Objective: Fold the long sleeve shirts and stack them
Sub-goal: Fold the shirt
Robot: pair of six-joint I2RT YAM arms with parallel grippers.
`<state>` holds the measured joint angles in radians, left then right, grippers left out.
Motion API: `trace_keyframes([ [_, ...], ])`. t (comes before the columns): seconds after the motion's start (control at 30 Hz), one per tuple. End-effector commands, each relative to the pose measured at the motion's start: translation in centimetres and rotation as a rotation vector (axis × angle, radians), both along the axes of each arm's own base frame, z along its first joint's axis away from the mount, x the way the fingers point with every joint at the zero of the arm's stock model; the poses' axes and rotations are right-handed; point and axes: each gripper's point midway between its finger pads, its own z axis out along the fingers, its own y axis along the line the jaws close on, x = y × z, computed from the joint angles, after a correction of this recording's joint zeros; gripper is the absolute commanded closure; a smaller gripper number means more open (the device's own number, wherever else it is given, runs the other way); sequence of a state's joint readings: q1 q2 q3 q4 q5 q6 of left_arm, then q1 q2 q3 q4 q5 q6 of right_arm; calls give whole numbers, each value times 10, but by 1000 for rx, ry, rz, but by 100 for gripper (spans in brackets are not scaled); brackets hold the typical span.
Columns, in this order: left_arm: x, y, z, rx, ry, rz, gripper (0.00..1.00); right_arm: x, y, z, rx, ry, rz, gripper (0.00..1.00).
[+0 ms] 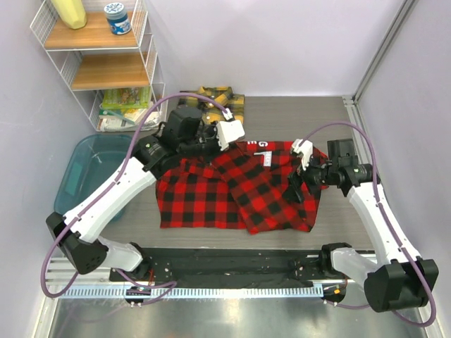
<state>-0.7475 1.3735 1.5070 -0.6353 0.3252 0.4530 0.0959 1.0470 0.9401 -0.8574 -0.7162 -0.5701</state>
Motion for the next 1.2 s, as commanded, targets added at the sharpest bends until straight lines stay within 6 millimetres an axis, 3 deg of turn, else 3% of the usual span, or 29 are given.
trace_keyframes([
  [0.0,2,-1,33,-77,-93,6,100,18,15,-3,55,-45,30,4],
  [0.27,10,0,40,-77,-138,21,100,51,15,-16,50,-60,-71,5],
  [0.43,11,2,56,-100,-167,30,100,49,15,-39,43,-7,-77,10],
  [0.67,-9,7,81,-166,-173,-10,100,61,16,-56,56,-30,-117,17],
  [0.77,-18,10,77,-163,-142,-22,100,65,20,-58,77,-26,-120,34],
  [0.8,-28,9,79,-174,-128,-64,100,66,22,-56,84,-21,-123,48],
  [0.87,-51,11,69,-161,-63,-146,100,63,24,-50,95,-22,-110,65],
  [0.9,-69,12,68,-169,-42,-212,100,61,24,-48,94,-22,-104,86],
  [0.93,-92,11,65,-184,7,-304,100,53,22,-48,80,-10,-95,95],
  [1.0,-132,20,55,-180,99,-393,100,43,18,-35,64,-58,-81,99],
  [1.07,-180,29,17,-113,262,-530,100,25,11,-38,25,-74,-52,99],
  [1.1,-211,28,4,-82,310,-619,100,17,10,-25,27,-137,-36,99],
  [1.13,-237,36,-27,-38,425,-651,100,8,9,-25,19,-141,-20,99],
  [1.17,-253,40,-38,-36,487,-689,99,0,9,-25,24,-147,-11,99],
])
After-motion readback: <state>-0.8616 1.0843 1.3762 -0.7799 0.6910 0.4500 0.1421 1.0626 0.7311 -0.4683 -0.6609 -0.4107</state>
